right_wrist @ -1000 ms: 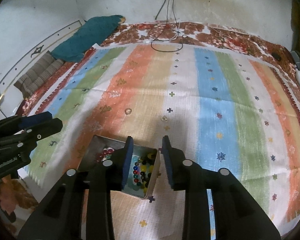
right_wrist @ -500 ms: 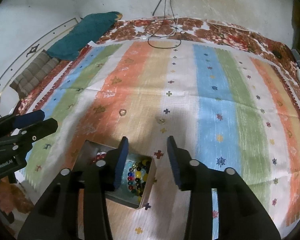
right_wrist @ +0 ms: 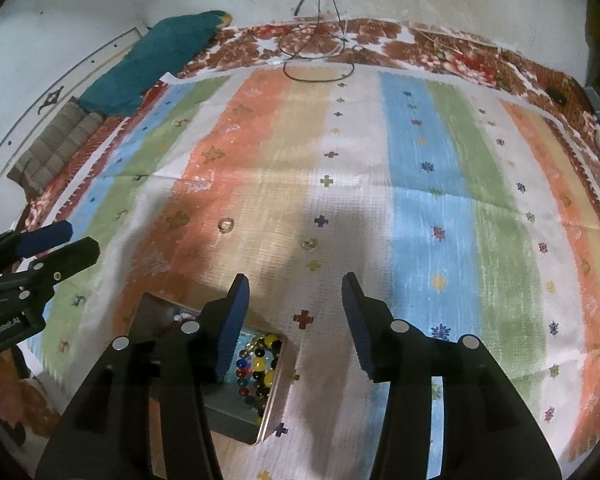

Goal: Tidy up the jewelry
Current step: 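Move both tools toward the two small rings on the cloth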

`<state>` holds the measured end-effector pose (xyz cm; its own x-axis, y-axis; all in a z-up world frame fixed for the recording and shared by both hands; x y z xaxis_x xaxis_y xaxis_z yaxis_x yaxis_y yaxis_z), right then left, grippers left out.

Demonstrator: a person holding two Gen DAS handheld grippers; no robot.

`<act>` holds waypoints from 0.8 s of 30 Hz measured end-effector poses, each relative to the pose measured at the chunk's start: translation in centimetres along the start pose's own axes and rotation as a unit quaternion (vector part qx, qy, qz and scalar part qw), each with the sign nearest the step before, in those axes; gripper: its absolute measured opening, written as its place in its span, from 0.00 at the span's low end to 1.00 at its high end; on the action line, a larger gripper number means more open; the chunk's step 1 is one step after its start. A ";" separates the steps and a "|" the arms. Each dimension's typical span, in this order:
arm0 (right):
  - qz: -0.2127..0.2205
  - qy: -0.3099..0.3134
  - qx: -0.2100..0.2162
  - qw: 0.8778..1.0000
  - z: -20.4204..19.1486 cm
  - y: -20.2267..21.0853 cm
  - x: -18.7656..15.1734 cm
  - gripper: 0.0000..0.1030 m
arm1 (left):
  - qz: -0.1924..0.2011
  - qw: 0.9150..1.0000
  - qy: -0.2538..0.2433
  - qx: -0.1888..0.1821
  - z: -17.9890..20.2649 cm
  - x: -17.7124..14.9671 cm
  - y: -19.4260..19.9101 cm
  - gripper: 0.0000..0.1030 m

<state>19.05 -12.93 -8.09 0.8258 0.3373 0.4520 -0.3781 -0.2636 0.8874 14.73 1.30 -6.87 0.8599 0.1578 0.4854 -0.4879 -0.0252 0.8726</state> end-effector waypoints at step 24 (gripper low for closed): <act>-0.038 0.006 -0.013 0.999 0.8 -4.9 2.3 0.52 | -0.045 0.999 -0.007 0.020 -0.3 2.5 -5.6 0.60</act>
<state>23.11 -11.59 -11.49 0.8477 0.3662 0.3838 -0.3254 -0.2124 0.9214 19.52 2.12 -10.56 0.9023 0.1472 0.4052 -0.4024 -0.0501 0.9141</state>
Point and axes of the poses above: each gripper's, at about its wrist camera, not at the fingertips, and y roughly against the way its jaws point, z to its right, x to its top, the point moved 4 cm from there along -y, roughly the way its jaws point, and after that the axes turned 6 degrees about -z, right-handed, at the moved point
